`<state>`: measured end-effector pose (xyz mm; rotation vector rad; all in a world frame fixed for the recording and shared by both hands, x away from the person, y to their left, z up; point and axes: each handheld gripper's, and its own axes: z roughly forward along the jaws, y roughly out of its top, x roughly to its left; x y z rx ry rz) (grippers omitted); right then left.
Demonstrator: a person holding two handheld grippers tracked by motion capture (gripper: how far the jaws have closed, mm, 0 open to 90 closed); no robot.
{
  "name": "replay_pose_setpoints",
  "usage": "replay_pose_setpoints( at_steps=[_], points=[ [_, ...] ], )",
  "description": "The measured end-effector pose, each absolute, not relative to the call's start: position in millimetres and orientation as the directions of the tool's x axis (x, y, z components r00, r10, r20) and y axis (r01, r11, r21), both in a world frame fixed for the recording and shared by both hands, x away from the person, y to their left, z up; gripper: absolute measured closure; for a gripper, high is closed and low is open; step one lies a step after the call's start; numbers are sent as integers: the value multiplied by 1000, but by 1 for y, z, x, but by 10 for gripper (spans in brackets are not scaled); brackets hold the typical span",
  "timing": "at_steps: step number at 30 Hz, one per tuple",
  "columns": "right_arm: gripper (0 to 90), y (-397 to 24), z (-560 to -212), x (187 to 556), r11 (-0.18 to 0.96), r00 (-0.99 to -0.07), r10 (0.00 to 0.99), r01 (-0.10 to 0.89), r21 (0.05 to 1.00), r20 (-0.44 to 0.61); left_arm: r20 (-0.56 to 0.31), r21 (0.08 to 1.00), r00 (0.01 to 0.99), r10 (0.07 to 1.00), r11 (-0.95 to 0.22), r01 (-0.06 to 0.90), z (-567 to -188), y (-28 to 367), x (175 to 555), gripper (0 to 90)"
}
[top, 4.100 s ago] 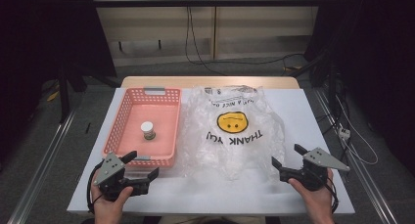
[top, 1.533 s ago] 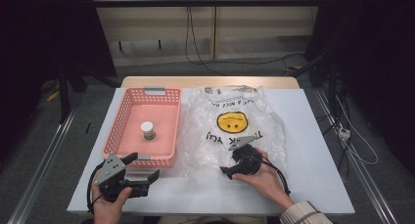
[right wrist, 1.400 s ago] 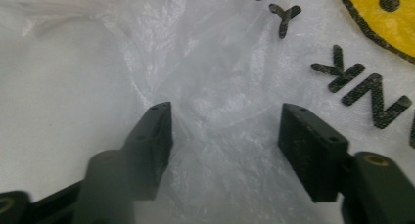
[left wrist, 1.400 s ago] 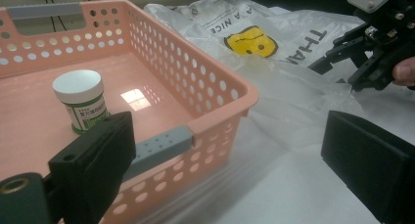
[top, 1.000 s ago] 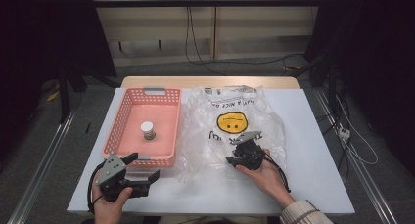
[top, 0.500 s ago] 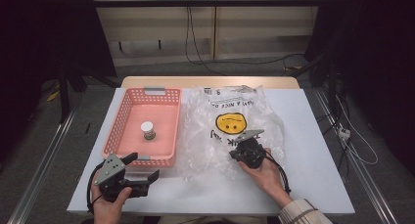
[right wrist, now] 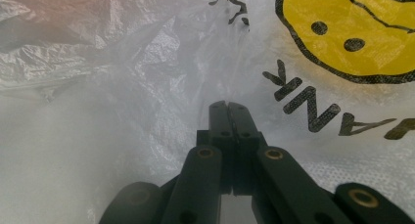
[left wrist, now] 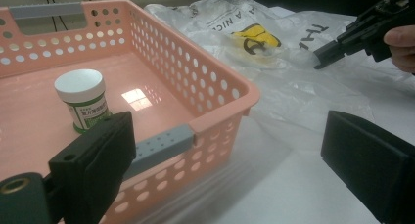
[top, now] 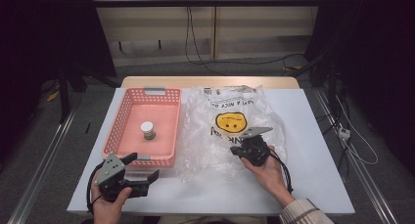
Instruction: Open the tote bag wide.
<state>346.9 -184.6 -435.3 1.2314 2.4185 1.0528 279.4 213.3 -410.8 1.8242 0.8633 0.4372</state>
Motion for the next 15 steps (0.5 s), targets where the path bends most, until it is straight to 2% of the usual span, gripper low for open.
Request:
replay_pose_setpoints(
  at_steps=[15],
  points=[
    [900, -193, -414, 348, 324, -628, 763, 576, 750, 153, -96, 910, 673, 733, -209, 358, -410, 214, 279, 59]
  ],
)
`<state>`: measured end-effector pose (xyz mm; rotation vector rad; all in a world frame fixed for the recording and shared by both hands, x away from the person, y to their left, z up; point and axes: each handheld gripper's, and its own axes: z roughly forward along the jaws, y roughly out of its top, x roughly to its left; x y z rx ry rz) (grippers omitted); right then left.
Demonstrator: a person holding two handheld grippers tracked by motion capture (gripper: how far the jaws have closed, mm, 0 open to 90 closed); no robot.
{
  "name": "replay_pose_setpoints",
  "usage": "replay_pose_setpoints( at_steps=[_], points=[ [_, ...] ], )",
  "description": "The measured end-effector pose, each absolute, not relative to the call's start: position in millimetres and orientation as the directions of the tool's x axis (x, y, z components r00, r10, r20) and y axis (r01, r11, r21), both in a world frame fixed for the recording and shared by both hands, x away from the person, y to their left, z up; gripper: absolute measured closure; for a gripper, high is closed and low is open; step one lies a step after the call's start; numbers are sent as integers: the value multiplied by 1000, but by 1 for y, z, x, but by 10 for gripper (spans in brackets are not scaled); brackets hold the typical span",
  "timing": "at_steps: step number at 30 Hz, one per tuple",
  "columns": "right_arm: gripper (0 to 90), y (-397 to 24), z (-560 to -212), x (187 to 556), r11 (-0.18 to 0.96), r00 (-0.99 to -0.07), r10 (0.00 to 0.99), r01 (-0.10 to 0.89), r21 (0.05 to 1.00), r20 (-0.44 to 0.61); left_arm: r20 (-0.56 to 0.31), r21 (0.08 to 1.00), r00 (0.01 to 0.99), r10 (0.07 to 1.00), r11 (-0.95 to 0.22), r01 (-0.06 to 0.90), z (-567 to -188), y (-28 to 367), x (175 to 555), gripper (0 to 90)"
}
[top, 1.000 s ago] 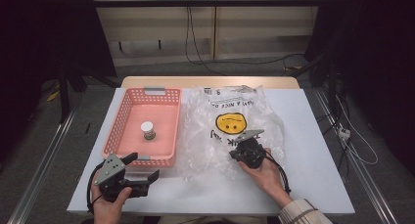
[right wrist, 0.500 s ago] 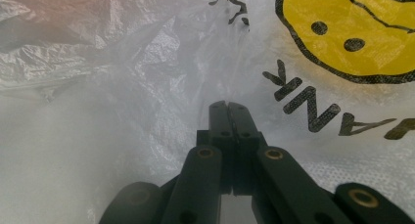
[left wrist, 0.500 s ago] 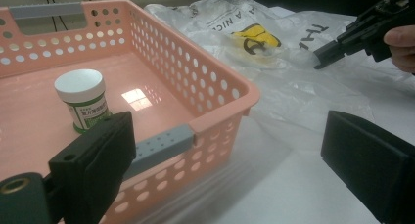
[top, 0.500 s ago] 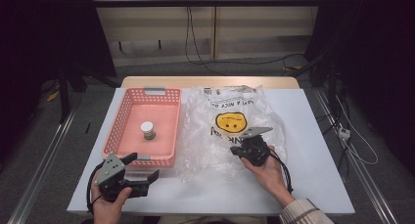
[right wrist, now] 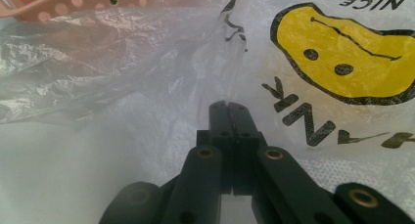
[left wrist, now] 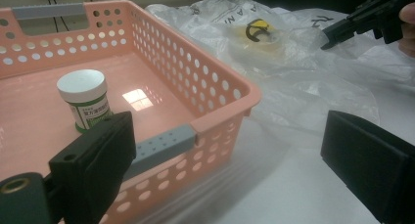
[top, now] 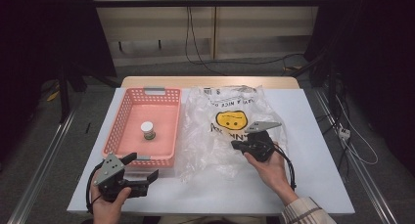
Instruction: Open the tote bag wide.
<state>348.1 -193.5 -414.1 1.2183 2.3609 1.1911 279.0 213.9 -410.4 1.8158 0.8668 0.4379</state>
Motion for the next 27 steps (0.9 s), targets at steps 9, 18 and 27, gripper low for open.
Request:
replay_pose_setpoints(
  at_steps=[9, 18, 27],
  points=[
    [900, -192, -400, 350, 314, -644, 751, 543, 778, 146, -94, 909, 672, 735, -212, 359, -411, 214, 279, 59],
    [900, -194, -381, 359, 311, -664, 735, 510, 802, 137, -98, 911, 669, 737, -205, 358, -410, 215, 279, 59],
    [900, -196, -367, 366, 289, -681, 719, 477, 830, 142, -94, 910, 672, 735, -210, 357, -411, 215, 280, 59]
  ],
)
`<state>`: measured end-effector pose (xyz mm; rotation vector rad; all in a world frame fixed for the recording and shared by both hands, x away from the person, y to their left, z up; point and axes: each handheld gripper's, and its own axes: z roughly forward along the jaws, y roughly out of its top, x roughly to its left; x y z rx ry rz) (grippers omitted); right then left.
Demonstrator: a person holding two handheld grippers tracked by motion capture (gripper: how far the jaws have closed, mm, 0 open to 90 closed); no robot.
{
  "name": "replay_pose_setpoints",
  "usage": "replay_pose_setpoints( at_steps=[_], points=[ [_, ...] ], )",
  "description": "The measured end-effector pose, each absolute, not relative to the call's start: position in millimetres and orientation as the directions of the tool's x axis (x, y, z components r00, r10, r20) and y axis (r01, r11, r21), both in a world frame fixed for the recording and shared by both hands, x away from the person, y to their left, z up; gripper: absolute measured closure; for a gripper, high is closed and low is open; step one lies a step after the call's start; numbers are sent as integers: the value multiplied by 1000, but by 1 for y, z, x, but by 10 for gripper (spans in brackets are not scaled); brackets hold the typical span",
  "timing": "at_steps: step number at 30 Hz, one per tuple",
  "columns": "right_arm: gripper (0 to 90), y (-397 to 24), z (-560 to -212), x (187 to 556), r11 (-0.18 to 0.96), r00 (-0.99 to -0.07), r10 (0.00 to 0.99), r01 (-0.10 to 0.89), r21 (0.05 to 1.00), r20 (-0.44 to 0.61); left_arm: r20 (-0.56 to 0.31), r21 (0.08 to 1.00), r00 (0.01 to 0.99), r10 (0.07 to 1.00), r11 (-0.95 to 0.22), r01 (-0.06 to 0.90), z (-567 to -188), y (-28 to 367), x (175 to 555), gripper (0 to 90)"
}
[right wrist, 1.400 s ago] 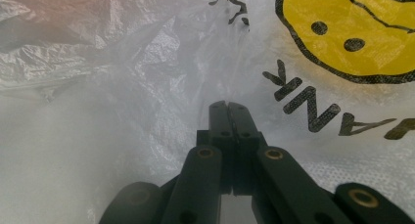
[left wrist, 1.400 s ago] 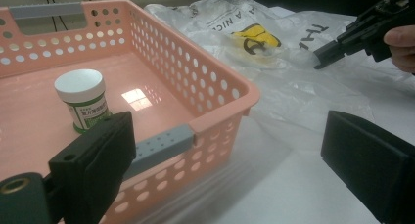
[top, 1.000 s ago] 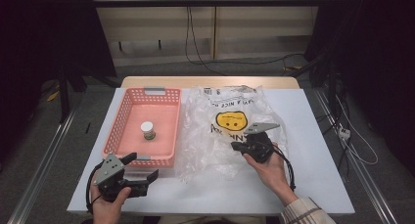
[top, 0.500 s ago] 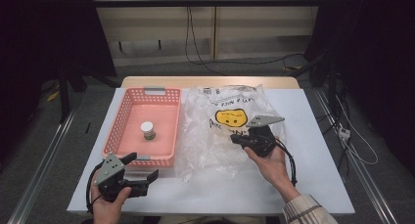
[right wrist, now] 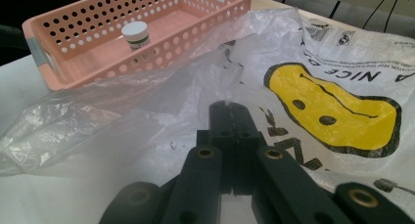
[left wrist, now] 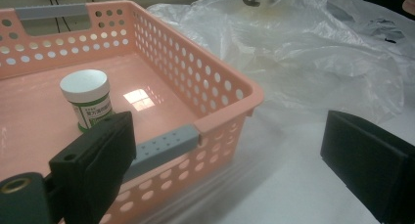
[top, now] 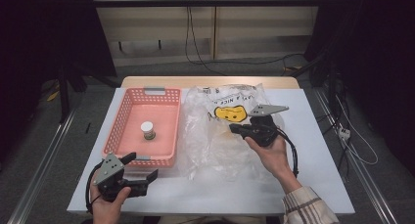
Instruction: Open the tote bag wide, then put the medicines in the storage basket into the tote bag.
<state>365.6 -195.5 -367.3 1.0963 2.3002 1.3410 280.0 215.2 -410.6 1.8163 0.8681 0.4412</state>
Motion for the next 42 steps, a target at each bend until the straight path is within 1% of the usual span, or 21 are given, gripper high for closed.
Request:
replay_pose_setpoints(
  at_steps=[11, 17, 23, 34, 37, 39, 42],
  points=[
    [900, -196, -350, 373, 276, -699, 702, 441, 854, 134, -98, 908, 669, 737, -209, 363, -412, 216, 281, 60],
    [900, -196, -340, 380, 244, -710, 690, 411, 878, 140, -110, 906, 662, 741, -199, 373, -413, 218, 282, 60],
    [900, -197, -337, 382, 228, -702, 701, 385, 894, 124, -103, 907, 661, 743, -203, 369, -413, 218, 281, 60],
    [900, -201, -344, 382, 232, -699, 703, 400, 887, 131, -94, 899, 664, 741, -223, 376, -413, 216, 280, 57],
    [900, -201, -343, 383, 228, -697, 705, 400, 888, 133, -104, 895, 668, 736, -224, 386, -412, 218, 282, 57],
    [900, -202, -344, 386, 224, -697, 703, 407, 886, 143, -122, 888, 668, 734, -219, 404, -409, 220, 284, 71],
    [900, -202, -346, 386, 224, -694, 705, 416, 881, 149, -120, 890, 661, 741, -214, 402, -406, 222, 284, 83]
  ],
)
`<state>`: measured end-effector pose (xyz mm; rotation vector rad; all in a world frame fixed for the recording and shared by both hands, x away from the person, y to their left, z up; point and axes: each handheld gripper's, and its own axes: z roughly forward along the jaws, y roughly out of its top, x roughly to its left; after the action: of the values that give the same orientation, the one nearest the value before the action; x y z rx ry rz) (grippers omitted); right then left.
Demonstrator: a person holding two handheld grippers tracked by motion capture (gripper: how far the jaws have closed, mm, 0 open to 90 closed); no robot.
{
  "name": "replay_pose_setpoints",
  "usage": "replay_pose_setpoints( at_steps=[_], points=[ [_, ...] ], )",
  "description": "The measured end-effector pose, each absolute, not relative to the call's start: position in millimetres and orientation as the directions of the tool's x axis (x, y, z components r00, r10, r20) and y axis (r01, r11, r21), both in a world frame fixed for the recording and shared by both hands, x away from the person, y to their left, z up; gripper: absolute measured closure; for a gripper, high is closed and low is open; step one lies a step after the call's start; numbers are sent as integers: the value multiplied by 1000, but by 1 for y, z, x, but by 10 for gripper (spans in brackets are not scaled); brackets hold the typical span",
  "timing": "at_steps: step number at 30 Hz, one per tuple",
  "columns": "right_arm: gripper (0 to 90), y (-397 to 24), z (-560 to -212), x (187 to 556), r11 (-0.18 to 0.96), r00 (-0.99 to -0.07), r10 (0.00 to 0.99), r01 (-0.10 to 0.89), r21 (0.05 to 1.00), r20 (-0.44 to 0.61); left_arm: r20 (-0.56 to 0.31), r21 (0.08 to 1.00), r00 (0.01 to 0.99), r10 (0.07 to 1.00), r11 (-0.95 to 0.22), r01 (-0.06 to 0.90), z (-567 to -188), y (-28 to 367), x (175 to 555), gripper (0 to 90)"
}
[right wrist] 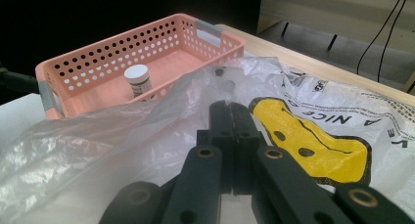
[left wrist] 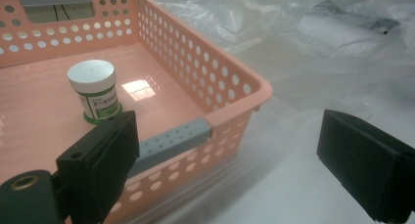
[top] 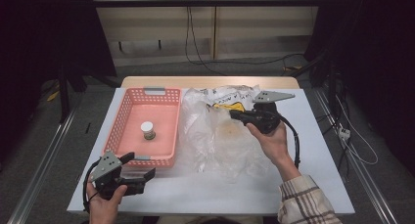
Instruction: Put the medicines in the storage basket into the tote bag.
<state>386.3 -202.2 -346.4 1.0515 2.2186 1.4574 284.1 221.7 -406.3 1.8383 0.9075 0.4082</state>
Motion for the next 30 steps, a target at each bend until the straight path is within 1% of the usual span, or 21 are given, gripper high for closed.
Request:
replay_pose_setpoints(
  at_steps=[2, 6, 10, 13, 15, 17, 20, 23, 25, 27, 30],
  points=[
    [900, -202, -347, 386, 225, -695, 704, 416, 881, 149, -141, 887, 669, 730, -207, 412, -403, 223, 286, 82],
    [900, -203, -349, 384, 223, -696, 702, 417, 881, 152, -141, 877, 700, 700, -240, 417, -395, 224, 295, 82],
    [900, -203, -350, 384, 232, -697, 702, 419, 878, 147, -118, 873, 698, 706, -261, 412, -387, 222, 305, 81],
    [900, -203, -350, 383, 229, -697, 702, 418, 879, 149, -140, 859, 711, 689, -273, 433, -378, 220, 314, 81],
    [900, -204, -350, 384, 227, -696, 702, 421, 878, 152, -114, 863, 717, 688, -288, 414, -371, 219, 319, 80],
    [900, -204, -350, 384, 229, -695, 703, 422, 877, 151, -106, 865, 715, 691, -291, 409, -367, 217, 325, 72],
    [900, -203, -351, 384, 228, -697, 701, 422, 877, 153, -98, 858, 723, 684, -310, 409, -365, 215, 334, 47],
    [900, -203, -352, 385, 228, -698, 699, 423, 877, 155, -77, 852, 720, 690, -329, 407, -364, 214, 343, 55],
    [900, -202, -352, 384, 232, -698, 699, 426, 875, 155, -89, 844, 719, 689, -331, 422, -366, 213, 351, 55],
    [900, -202, -352, 385, 230, -699, 698, 424, 876, 155, -79, 839, 716, 694, -342, 424, -368, 213, 357, 55],
    [900, -202, -353, 385, 229, -698, 699, 426, 875, 157, -87, 828, 704, 705, -343, 445, -368, 215, 368, 64]
  ],
)
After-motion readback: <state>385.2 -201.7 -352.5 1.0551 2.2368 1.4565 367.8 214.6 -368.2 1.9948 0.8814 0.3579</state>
